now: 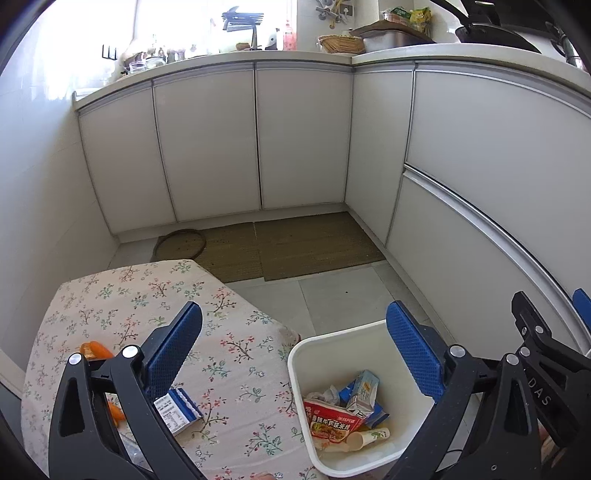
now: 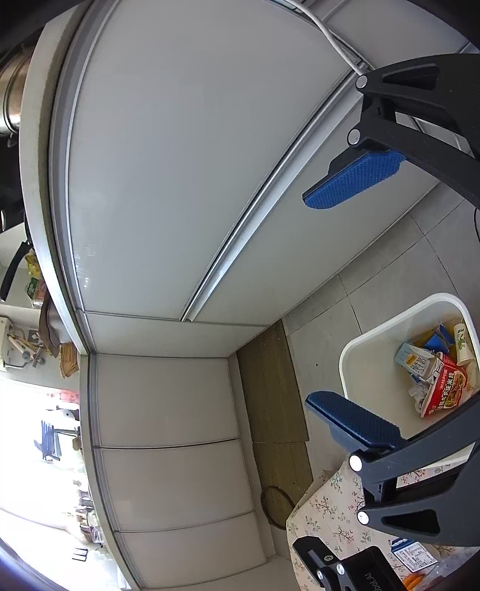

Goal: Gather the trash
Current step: 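Move both tools back over the table, then grasp the orange peel pieces with the left tool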

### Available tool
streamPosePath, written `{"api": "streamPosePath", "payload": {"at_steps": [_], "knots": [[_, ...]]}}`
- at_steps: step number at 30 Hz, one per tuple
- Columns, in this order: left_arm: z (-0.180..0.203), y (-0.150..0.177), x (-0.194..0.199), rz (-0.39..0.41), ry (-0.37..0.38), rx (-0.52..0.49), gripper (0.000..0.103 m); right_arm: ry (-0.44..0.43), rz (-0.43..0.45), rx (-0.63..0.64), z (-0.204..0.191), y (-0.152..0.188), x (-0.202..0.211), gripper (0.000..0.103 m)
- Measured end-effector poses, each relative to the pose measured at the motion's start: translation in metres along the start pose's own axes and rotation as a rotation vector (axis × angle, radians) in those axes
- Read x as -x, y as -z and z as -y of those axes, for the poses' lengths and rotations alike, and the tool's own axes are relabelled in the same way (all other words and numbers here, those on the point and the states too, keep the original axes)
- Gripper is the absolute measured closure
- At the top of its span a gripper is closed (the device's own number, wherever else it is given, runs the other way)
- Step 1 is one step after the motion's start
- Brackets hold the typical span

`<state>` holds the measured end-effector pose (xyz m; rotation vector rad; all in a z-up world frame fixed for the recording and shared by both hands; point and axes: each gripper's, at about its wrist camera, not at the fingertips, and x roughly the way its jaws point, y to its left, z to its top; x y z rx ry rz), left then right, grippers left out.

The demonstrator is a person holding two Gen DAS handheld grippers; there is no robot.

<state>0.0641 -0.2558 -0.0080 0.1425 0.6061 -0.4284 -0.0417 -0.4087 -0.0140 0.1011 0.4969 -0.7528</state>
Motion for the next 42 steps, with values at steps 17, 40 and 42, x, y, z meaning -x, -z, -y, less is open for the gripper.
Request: {"api": "streamPosePath", "payload": {"at_steps": [17,40,42], "knots": [[-0.097,0.007,0.013,-0.035,-0.119,0.121,0.007,-0.152,0.035,0.079,-0.097,-0.008,0.025,0.007],[-0.295,0.077,-0.034,-0.427,-0.163,0.490,0.007,-0.404,-0.035,0.283,-0.271,0.027,0.038,0.007],[-0.307,0.090,-0.046,-0.499,-0.116,0.536,0.007,-0.415,-0.057,0.282,-0.274,0.028,0.034,0.007]]}}
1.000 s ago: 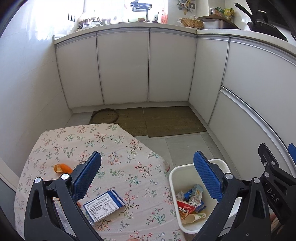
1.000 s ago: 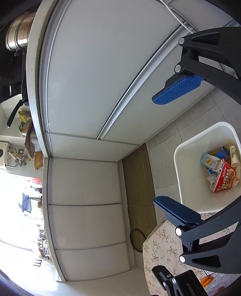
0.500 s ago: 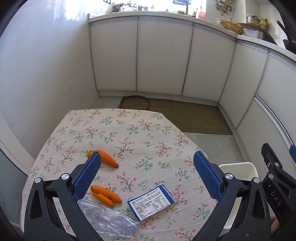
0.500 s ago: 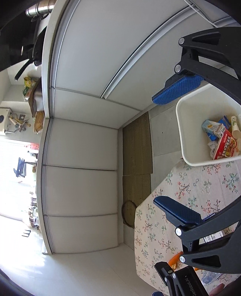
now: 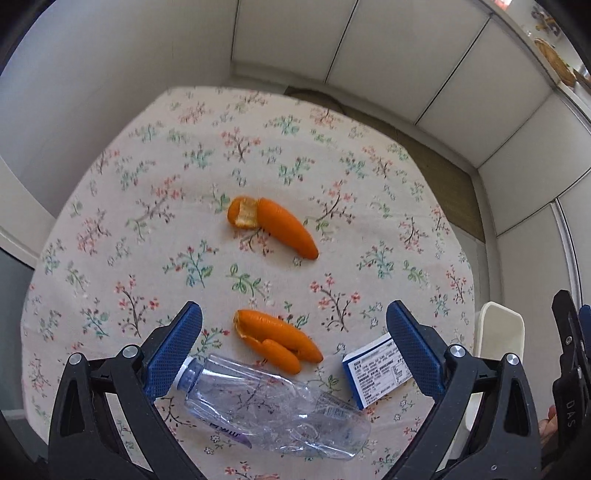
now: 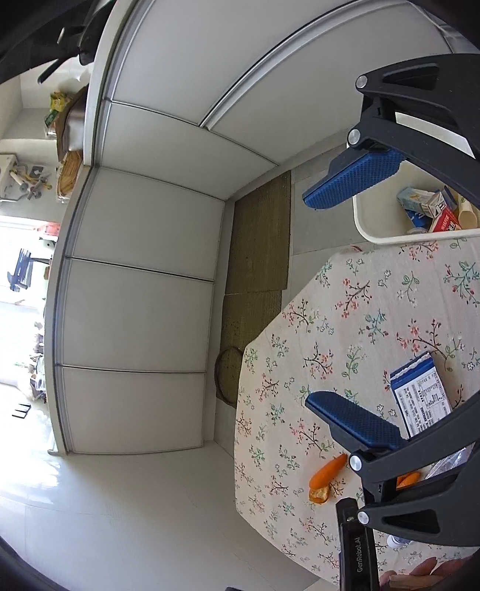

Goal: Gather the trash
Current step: 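Grasp the orange peel pieces with the left tool, then grasp the blue-white box with the right tool while the left tool lifts the peel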

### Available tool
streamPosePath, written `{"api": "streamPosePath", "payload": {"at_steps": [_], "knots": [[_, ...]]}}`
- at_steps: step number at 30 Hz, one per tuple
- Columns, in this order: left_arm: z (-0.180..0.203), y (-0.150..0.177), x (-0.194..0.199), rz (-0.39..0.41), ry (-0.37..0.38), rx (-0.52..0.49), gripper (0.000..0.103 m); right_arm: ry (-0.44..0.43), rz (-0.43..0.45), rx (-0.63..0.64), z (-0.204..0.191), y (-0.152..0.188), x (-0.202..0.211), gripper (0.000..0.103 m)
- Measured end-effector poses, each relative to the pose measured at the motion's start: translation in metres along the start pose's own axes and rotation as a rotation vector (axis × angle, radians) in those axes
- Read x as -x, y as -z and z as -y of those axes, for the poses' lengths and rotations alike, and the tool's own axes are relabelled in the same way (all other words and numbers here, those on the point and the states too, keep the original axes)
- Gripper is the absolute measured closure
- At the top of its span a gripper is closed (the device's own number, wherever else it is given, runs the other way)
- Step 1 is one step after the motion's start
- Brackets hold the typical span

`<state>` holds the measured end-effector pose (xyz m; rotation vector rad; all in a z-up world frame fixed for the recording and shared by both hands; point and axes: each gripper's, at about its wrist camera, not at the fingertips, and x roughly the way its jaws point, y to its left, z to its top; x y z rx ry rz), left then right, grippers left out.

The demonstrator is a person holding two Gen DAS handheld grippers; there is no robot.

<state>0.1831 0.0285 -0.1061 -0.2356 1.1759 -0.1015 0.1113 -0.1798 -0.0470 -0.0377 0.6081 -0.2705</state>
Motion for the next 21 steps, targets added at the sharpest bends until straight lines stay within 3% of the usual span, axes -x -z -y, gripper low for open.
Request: {"api": "streamPosePath", "payload": {"at_steps": [5,11,13,17,20,21], "knots": [[-0.005,0.004,-0.029,-0.088,-0.014,-0.020,0.009,-0.016,-0.056,-0.041,0.007,0.001,-0.012,0.007],[0.011,0.016,-0.062,-0.179,-0.057,-0.091,0.019,-0.027,-0.123,-0.104,0.025,0.002,-0.023,0.007],[0.015,0.018,-0.066,-0.181,-0.054,-0.107,0.032,-0.032,-0.135,-0.112,0.027,0.003,-0.025,0.007],[0.011,0.019,-0.072,-0.146,-0.023,-0.101,0.046,-0.042,-0.150,-0.101,0.026,0.004,-0.027,0.007],[0.000,0.016,-0.072,-0.097,0.008,-0.070,0.080,-0.051,-0.165,-0.091,0.025,0.007,-0.029,0.007],[-0.003,0.015,-0.073,-0.098,0.046,-0.051,0.083,-0.055,-0.171,-0.091,0.025,0.007,-0.030,0.007]]}}
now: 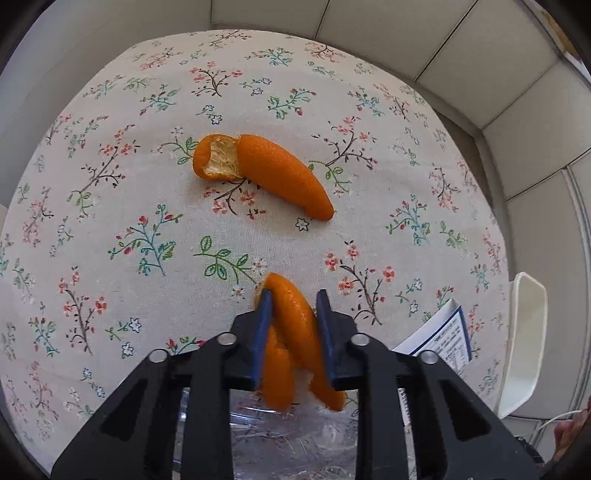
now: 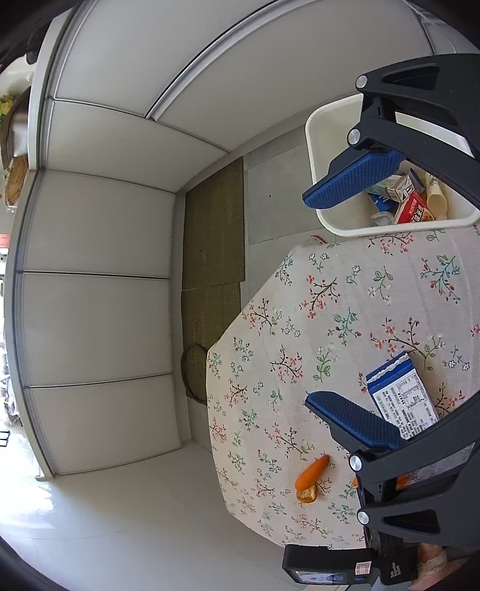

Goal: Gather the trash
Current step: 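Grasp the blue-white box with the right tool while the left tool lifts the peel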

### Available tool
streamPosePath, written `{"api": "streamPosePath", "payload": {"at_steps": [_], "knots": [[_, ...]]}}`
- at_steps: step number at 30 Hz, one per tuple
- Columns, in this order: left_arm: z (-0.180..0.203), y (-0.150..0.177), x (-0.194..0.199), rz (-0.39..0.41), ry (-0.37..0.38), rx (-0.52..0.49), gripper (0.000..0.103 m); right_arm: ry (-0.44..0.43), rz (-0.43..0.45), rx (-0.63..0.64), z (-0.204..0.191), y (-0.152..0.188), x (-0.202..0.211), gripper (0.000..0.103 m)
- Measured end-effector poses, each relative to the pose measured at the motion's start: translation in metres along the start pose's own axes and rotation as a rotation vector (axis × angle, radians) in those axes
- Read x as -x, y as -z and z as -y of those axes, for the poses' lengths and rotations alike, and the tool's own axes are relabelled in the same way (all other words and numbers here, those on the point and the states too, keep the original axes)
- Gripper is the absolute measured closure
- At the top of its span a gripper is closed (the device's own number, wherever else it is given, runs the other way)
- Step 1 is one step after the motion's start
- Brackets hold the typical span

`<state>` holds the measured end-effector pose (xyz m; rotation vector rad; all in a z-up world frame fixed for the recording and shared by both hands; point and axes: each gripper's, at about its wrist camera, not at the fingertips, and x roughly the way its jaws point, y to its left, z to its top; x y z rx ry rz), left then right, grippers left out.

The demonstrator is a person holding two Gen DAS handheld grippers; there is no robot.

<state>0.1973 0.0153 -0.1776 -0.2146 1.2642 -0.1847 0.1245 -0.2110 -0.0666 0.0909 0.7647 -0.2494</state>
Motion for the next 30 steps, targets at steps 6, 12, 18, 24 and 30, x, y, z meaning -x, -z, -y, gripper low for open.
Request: {"api": "streamPosePath", "payload": {"at_steps": [6,12,18,24,30], "knots": [[-0.010,0.000,0.010,0.051,0.011,0.014,0.088,-0.028,-0.042,-0.024,-0.001,0.001,-0.008,0.007],[-0.021,-0.012,0.052,0.163,0.040,0.048,0.091,-0.047,-0.069,0.003,-0.007,0.004,-0.013,0.007],[-0.016,-0.015,0.100,0.297,0.073,0.046,0.091,-0.247,-0.360,-0.137,-0.012,0.027,-0.054,0.007],[-0.005,-0.006,0.147,0.404,0.097,0.004,0.091,-0.325,-0.567,-0.317,-0.036,0.053,-0.096,0.007],[-0.001,0.000,0.166,0.437,0.091,-0.035,0.091,-0.263,-0.627,-0.300,-0.064,0.069,-0.117,0.007]]}}
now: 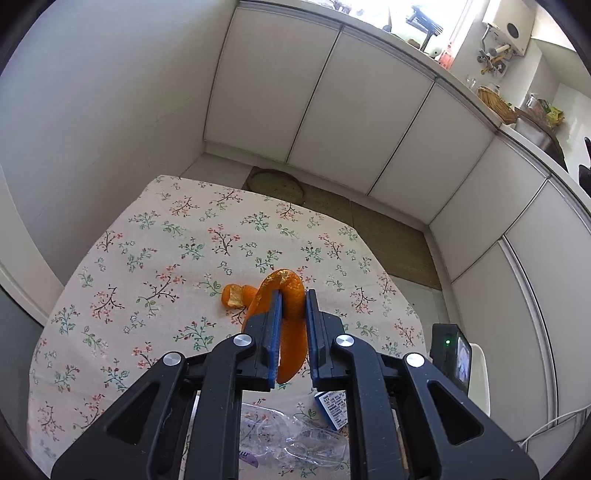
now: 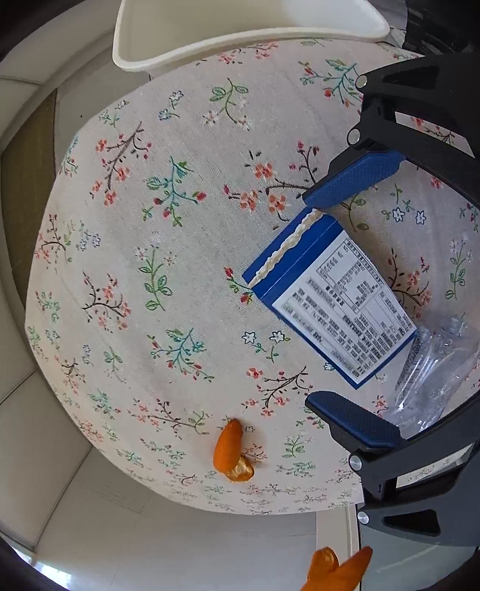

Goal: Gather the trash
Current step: 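Grasp the blue-white box with the right tool while the left tool lifts the peel, then carry the blue-white box over the bin while the left tool carries the peel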

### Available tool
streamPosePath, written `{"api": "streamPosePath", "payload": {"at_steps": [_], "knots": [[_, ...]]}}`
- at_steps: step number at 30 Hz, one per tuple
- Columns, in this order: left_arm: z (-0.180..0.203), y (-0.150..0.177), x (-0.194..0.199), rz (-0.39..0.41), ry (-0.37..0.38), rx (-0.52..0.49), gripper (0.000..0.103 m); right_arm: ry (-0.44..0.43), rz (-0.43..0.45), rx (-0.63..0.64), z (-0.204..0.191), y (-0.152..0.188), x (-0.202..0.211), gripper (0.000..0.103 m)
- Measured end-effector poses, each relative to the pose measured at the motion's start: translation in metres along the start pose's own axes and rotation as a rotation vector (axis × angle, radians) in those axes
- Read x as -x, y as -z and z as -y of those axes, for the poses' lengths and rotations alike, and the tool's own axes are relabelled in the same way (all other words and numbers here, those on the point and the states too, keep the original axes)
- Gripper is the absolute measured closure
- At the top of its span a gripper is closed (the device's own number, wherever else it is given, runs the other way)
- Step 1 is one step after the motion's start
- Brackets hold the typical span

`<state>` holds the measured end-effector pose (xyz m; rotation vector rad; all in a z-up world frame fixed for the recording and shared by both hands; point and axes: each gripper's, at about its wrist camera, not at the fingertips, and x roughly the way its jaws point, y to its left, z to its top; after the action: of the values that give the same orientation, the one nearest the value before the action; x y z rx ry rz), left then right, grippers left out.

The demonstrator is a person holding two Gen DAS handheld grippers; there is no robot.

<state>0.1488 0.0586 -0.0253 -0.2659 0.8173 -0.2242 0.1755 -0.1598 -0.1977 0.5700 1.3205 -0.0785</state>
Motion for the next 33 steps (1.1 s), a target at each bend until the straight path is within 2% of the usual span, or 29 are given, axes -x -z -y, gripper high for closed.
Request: {"api": "streamPosePath", "payload": {"at_steps": [2,4,5,6,7,9,13,20,26,33], "knots": [[-0.003,0.000,-0.001,-0.002,-0.007,0.000,0.091,0.026,0.022,0.012,-0.003,0.002,-0.004,0.006],[-0.008,0.001,-0.001,-0.008,-0.013,0.007,0.091,0.035,0.052,0.034,-0.007,0.003,-0.004,0.011],[-0.010,0.002,-0.002,-0.011,-0.016,0.013,0.091,0.044,0.061,0.042,-0.009,0.001,-0.005,0.017],[-0.013,0.002,-0.003,-0.013,-0.020,0.021,0.091,0.047,0.074,0.048,-0.010,0.001,-0.004,0.031],[-0.016,0.002,-0.003,-0.014,-0.023,0.025,0.091,0.053,0.091,0.059,-0.011,0.001,-0.002,0.038],[-0.021,0.003,-0.003,-0.015,-0.032,0.036,0.091,0.008,0.084,0.058,-0.010,-0.002,-0.002,0.041],[-0.028,0.003,-0.001,-0.011,-0.044,0.054,0.091,-0.054,0.100,0.073,-0.013,-0.004,0.006,0.043],[-0.025,-0.005,0.010,0.028,-0.032,0.069,0.091,-0.082,0.281,0.178,-0.033,-0.002,0.068,0.043],[-0.007,-0.010,0.018,0.061,-0.011,0.048,0.091,-0.067,0.430,0.213,-0.030,-0.003,0.118,0.043],[0.018,-0.014,0.025,0.095,0.026,0.025,0.091,0.002,0.595,0.231,-0.012,0.002,0.167,0.043]]}}
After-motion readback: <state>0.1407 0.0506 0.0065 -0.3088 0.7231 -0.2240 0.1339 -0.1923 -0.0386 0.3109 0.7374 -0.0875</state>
